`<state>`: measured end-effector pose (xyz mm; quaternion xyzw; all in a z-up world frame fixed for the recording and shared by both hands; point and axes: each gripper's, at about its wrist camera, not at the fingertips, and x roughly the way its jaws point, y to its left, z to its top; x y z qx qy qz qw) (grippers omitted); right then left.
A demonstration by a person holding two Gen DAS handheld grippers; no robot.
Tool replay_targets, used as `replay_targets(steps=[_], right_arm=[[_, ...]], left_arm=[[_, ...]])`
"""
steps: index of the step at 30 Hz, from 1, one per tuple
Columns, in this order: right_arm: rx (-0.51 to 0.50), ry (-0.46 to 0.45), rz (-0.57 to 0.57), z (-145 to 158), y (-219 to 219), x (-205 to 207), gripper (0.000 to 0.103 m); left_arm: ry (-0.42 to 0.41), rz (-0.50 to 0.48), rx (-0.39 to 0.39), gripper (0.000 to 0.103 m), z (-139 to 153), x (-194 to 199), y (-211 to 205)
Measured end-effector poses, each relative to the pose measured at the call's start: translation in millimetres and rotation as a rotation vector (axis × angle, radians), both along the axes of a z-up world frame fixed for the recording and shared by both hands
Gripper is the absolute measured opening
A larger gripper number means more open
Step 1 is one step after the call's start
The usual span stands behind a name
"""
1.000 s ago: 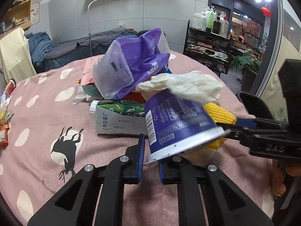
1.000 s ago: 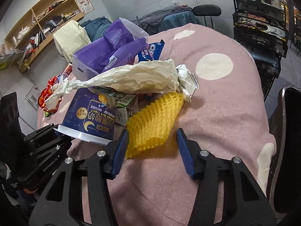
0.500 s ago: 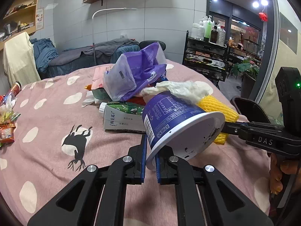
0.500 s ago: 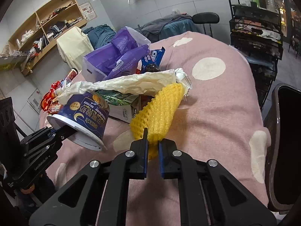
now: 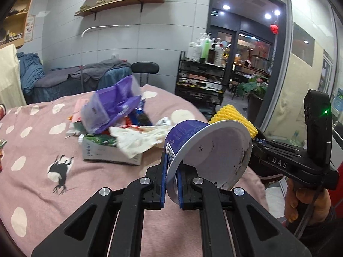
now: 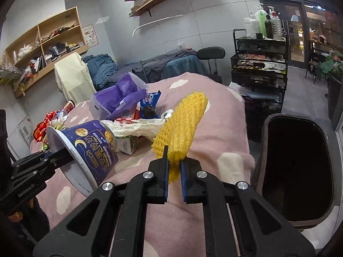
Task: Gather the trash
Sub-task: 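Carry both items over the black bin and open both tools to drop them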
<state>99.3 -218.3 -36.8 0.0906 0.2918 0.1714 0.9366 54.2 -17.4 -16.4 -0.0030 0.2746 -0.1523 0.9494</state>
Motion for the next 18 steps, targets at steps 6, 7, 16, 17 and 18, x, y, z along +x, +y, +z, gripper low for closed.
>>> replay_targets(steps=[6,7,16,17,18], right_arm=[[-0.013,-0.042,-0.115,5,-34,-9,0.010],[-0.010,-0.041,-0.138,5,-42,-9,0.010],[-0.038,0.002,-0.351,-11,-109,0,0.010],[-0.048,0.009,-0.375,-14,-115,2,0.010],[-0.058,0.018,-0.398,-17,-121,3,0.010]], left_arm=[[-0.006,-0.065,-0.019,0.009,4,12,-24],[-0.009,-0.074,-0.018,0.009,4,15,-28],[0.010,-0.165,-0.021,0.009,7,40,-64],[0.011,-0.175,-0.020,0.009,7,41,-68],[0.014,-0.184,-0.020,0.009,7,42,-72]])
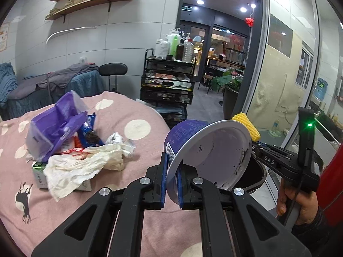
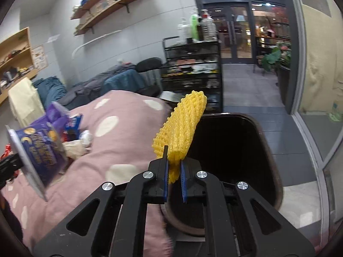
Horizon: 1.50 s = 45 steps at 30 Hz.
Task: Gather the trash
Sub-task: 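Carry both items over the black bin and open both tools to drop them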
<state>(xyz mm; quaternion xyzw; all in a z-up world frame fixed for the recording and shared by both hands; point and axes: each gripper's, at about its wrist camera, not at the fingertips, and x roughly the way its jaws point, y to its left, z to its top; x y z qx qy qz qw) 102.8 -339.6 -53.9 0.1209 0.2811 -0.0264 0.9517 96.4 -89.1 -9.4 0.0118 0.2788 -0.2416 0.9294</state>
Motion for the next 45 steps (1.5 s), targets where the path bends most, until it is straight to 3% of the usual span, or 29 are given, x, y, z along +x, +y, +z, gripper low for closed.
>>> replay_targets(steps=[6,16,18,19,20,21,33,39,45], right_arm=[[-0.012,0.098,-0.109,-32,-38,22,0.010],[0.020,0.244,-0.164,-85,-62,47,0.011],[0.040,0.261,-0.166,-90,-62,45,0.018],[0.050,0.262,-0.165,-93,-63,45,0.040],[0.059,0.257,-0.169,-93,-63,41,0.065],[0.065,0.245,-0.180,-92,-64,38,0.071],[0.060,0.072,-0.308,-47,-75,-6,0.082],[0.052,-0.025,-0.427,-20,-94,-31,0.090],[0.081,-0.056,-0.466,-9,-109,-46,0.091]], left_arm=[[0.027,-0.055,-0.001,0.009,-2,9,-21],[0.078,-0.112,0.016,0.009,-11,24,-49],[0.081,-0.120,0.026,0.009,-12,25,-55],[0.082,-0.123,0.030,0.009,-12,27,-59],[0.086,-0.131,0.033,0.009,-12,28,-63],[0.091,-0.138,0.034,0.009,-12,29,-66],[0.185,-0.226,0.063,0.009,-24,58,-116],[0.204,-0.249,0.123,0.009,-35,67,-144],[0.256,-0.277,0.186,0.009,-50,80,-174]])
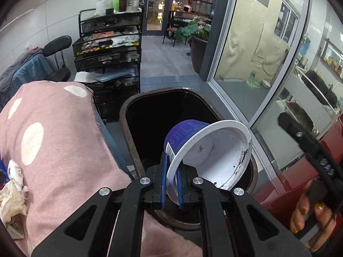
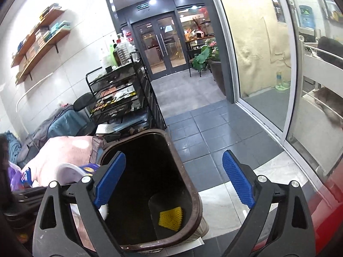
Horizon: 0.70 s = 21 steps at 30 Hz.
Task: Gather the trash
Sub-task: 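Carry both items over the black bin and open both tools to drop them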
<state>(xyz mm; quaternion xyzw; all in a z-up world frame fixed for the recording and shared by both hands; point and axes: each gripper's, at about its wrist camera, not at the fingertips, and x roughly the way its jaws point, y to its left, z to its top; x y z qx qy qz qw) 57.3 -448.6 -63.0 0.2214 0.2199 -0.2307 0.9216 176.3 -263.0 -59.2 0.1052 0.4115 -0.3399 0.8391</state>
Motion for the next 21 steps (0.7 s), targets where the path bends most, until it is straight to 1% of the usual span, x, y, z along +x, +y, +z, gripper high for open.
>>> replay_targets(steps=[8,14,16,17,18,19,20,21], right_arm=[[0.019,-0.014,-0.002,5,-8,-7,0.091],[0.041,-0.016,0.021,2,-12,-8,0.093],[0.045,-0.022,0.027,2,-11,-8,0.093],[0.044,-0.025,0.029,2,-10,-7,0.094],[0.043,-0.028,0.032,3,-9,-7,0.094],[0.041,-0.033,0.035,4,-8,-7,0.095],[0.039,-0.037,0.037,4,-7,-7,0.095],[0.038,-0.043,0.040,6,-6,-8,0.095]], left_arm=[[0.040,-0.036,0.107,0.009,-25,13,-38],[0.061,-0.047,0.162,0.009,-41,16,-49],[0.058,-0.050,0.176,0.012,-44,16,-49],[0.055,-0.052,0.180,0.022,-44,15,-50],[0.050,-0.051,0.182,0.039,-44,14,-49],[0.039,-0.047,0.178,0.049,-43,13,-47],[0.025,-0.042,0.171,0.062,-40,12,-46],[0.011,-0.038,0.165,0.068,-39,12,-46]])
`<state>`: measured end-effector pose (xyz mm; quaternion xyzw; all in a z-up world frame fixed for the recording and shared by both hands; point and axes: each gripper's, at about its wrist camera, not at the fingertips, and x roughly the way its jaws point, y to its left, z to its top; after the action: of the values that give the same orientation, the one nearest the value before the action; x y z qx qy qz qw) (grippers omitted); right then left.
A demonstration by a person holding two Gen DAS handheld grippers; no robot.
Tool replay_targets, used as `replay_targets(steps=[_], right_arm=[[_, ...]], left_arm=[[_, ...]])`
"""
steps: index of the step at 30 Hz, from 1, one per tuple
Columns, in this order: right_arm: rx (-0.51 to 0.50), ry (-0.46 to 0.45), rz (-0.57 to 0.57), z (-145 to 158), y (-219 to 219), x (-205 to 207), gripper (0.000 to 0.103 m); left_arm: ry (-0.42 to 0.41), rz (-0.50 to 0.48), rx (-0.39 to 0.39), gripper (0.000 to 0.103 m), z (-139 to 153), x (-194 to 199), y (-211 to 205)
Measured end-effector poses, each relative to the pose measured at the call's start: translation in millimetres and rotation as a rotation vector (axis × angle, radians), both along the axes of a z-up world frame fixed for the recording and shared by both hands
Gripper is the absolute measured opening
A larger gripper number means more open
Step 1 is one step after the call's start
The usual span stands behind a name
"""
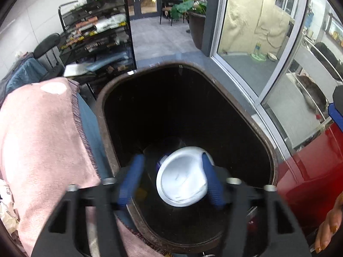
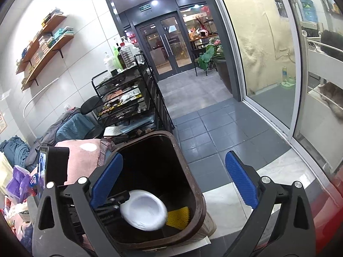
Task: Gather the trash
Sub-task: 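Carry both items over the black bin and open both tools to drop them, then return both tools to the trash pile on the bedspread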
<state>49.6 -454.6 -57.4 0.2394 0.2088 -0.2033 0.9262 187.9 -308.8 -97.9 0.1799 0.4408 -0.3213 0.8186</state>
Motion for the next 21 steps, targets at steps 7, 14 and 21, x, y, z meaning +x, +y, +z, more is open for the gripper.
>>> replay_targets(steps=[7,14,21], right_arm=[[-0.016,-0.038,0.007,8,6,-2,0.097],[-0.030,-0.087,0.025,18,12,-3,0.097],[-0.036,-0.123,0.063,27,22,1,0.098]], left_arm=[[-0.054,0.000,-0.008,0.080,15,-7,9],[-0.135,0.059,-0.076,0.087,48,-23,43],[-0.252,0.174,-0.138,0.095,79,-45,99]])
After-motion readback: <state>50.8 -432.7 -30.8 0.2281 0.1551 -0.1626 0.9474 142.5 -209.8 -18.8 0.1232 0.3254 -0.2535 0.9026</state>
